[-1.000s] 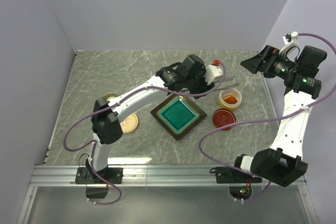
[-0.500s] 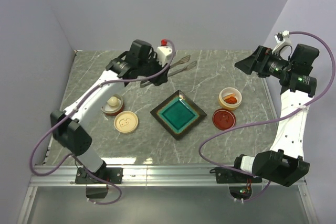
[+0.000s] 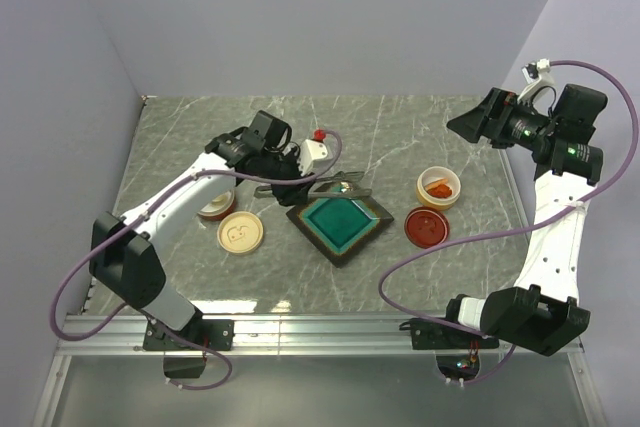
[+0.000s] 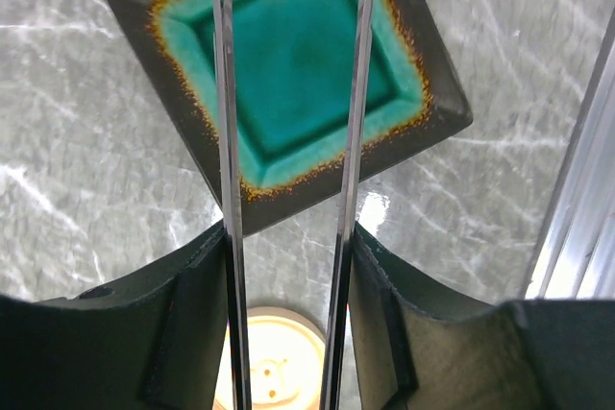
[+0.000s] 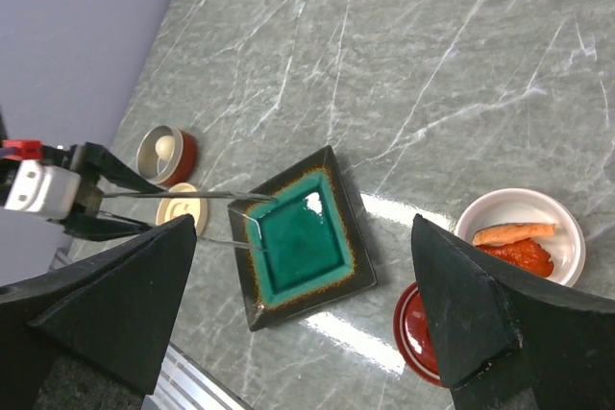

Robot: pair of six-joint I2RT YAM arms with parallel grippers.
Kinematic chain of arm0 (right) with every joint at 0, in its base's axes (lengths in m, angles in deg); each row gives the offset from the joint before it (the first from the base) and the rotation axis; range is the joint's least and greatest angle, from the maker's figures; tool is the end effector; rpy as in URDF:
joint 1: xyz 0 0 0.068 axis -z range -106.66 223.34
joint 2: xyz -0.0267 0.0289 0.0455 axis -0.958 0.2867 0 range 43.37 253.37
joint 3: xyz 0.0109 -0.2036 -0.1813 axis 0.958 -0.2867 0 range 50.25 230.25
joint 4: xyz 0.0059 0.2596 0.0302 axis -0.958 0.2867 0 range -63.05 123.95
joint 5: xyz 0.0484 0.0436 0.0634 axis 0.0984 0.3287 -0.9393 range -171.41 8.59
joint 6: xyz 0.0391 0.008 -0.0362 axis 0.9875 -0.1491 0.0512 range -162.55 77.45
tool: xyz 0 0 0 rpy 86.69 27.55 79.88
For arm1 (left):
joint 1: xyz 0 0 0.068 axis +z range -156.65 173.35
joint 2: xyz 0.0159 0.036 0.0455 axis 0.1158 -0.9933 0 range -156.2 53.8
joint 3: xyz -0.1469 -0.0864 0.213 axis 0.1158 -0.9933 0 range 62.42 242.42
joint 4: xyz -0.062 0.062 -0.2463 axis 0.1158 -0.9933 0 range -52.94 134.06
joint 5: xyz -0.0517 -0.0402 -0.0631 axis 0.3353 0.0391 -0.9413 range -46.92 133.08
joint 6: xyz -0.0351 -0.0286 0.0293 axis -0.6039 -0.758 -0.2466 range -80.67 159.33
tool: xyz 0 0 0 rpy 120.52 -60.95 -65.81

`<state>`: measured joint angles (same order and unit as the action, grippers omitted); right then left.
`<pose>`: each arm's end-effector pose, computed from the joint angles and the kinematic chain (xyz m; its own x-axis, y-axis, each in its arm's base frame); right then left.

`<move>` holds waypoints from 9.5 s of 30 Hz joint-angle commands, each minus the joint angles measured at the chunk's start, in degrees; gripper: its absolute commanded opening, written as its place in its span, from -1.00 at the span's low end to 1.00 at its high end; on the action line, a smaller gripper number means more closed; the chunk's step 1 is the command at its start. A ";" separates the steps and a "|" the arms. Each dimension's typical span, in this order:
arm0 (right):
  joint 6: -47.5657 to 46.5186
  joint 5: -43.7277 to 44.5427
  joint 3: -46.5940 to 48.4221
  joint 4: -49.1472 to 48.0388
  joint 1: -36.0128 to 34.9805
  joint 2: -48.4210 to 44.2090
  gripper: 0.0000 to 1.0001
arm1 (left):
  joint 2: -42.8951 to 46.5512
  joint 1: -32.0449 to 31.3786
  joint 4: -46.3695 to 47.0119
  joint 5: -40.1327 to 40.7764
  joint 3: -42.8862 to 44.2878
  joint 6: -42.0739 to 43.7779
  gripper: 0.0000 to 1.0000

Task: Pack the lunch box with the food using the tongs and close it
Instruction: Put down the clamp, then pick up the lid of the lunch box with the right arm, then pass the lid of the lunch box from the right arm to the left

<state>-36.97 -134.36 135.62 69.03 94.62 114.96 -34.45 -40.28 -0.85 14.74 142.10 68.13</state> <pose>0.2379 -0.0623 0.4353 -0.4822 0.2506 -0.8395 -0.3910 0.7959 0.4622 0.2619 -0.1946 0.3155 -0.2382 0.6677 -0.7053 0.9556 0.2908 -0.0475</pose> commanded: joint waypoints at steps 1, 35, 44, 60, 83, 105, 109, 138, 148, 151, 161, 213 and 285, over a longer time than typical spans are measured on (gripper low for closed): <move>-1.28 0.39 -0.19 0.36 -0.54 -1.02 0.99 | -2.45 -0.04 1.40 -3.04 -0.40 5.65 0.04; -7.77 3.37 -1.51 3.35 -2.03 1.80 0.99 | -21.00 -3.28 4.83 9.09 -0.49 11.81 0.22; -13.49 6.54 -0.46 8.19 -2.12 1.97 0.99 | -21.35 -4.43 3.95 10.94 0.74 11.28 0.34; -34.84 14.44 1.30 26.27 -2.03 3.38 0.99 | -17.05 -5.22 -1.22 9.09 8.72 8.65 0.76; -47.06 40.90 -34.37 7.41 -27.16 -9.28 0.24 | -6.50 -0.57 -2.73 -6.46 10.41 -5.93 0.80; -42.06 47.68 -43.96 -7.81 -39.03 4.17 -0.25 | -2.28 1.81 -1.94 -6.29 10.76 -11.04 0.80; -41.53 47.33 -44.76 -8.86 -39.82 5.92 -0.28 | -2.45 1.72 -1.94 -6.29 10.67 -11.04 0.80; -38.54 39.24 -36.33 4.48 -40.97 -12.08 -1.00 | 2.90 3.39 3.32 -6.73 12.61 -19.12 0.82; -39.69 19.92 -22.53 4.15 -39.91 -23.43 -1.00 | 16.86 4.45 25.19 -12.88 -0.73 -23.61 0.83; -40.74 10.26 -18.93 3.09 -39.82 -23.87 -1.00 | 21.71 4.62 33.03 -15.68 -6.98 -24.05 0.81; -18.45 -16.64 -8.81 -9.18 -40.00 -18.42 -1.00 | 28.04 5.41 41.98 -21.93 -12.78 -28.44 0.76; 12.08 -9.89 -17.07 -36.72 -43.43 -20.53 -1.00 | 23.03 -15.68 61.70 1.18 -15.70 -25.19 -0.33; 22.25 11.91 -20.31 -28.80 -41.58 -10.24 -1.00 | 4.93 -12.08 16.16 10.76 14.28 -30.88 -0.96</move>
<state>-21.23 -116.74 116.58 45.67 52.78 105.56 -31.65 -53.65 12.09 29.08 154.64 40.94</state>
